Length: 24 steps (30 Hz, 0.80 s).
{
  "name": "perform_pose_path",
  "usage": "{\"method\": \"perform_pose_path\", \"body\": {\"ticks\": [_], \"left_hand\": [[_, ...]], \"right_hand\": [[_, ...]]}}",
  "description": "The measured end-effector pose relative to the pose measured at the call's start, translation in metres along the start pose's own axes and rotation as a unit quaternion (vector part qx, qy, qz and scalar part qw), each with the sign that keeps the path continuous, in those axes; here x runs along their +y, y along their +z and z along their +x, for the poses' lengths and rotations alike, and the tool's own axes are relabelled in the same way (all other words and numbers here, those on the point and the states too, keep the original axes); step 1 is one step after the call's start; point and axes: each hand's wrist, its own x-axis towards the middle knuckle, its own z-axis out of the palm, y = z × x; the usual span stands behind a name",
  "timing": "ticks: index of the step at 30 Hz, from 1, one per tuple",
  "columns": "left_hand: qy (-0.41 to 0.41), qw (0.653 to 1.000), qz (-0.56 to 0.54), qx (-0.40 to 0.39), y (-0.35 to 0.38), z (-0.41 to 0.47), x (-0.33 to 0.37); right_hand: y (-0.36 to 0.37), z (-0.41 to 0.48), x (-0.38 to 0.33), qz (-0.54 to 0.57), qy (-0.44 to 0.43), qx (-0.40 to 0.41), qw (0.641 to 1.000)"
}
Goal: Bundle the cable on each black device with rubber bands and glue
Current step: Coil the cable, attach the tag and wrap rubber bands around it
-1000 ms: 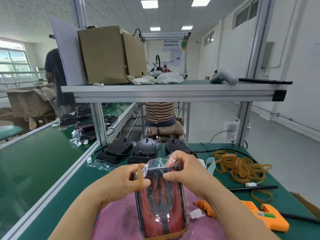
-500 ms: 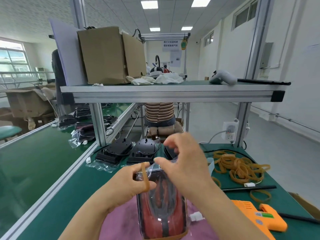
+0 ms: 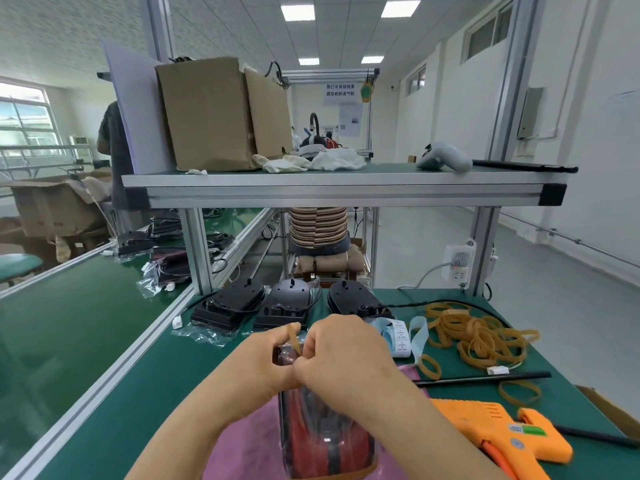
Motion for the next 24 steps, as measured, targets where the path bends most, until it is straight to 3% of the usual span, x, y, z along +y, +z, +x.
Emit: {"method": "perform_pose_path", "body": {"ticks": [2,7,11,14,17,19,24], "left_hand": [[-0.005,1.0,0.011,0.008,0.0,-0.001,-0.001],[0.0,1.0,-0.029,0.0,-0.002,-0.005,-0.005],[0.03,0.998,-0.049,-0.004,-0.001,-0.007,0.0],[0.022,0.999,-0.031,-0.009,-0.003,-0.009,-0.002],[0.013,0.999,-0.033,-0.009,-0.006,-0.011,-0.005],[0.009,1.0,-0.018,-0.005,-0.007,-0.012,-0.002],[0.011,1.0,0.007,0.004,-0.008,-0.014,0.001]], "right_hand": [[0.001,-0.002,0.001,0.017,-0.004,0.0,1.0],[0.003,-0.005,0.006,0.229,0.05,-0.02,0.972],[-0.001,-0.005,0.007,0.428,0.072,-0.069,0.898],[-0.006,-0.002,0.012,0.557,0.076,-0.124,0.818],[-0.016,0.006,0.017,0.632,0.076,-0.12,0.762],[-0.023,0.013,0.022,0.636,0.084,-0.088,0.762],[-0.031,0.024,0.035,0.517,0.143,0.042,0.843]]}}
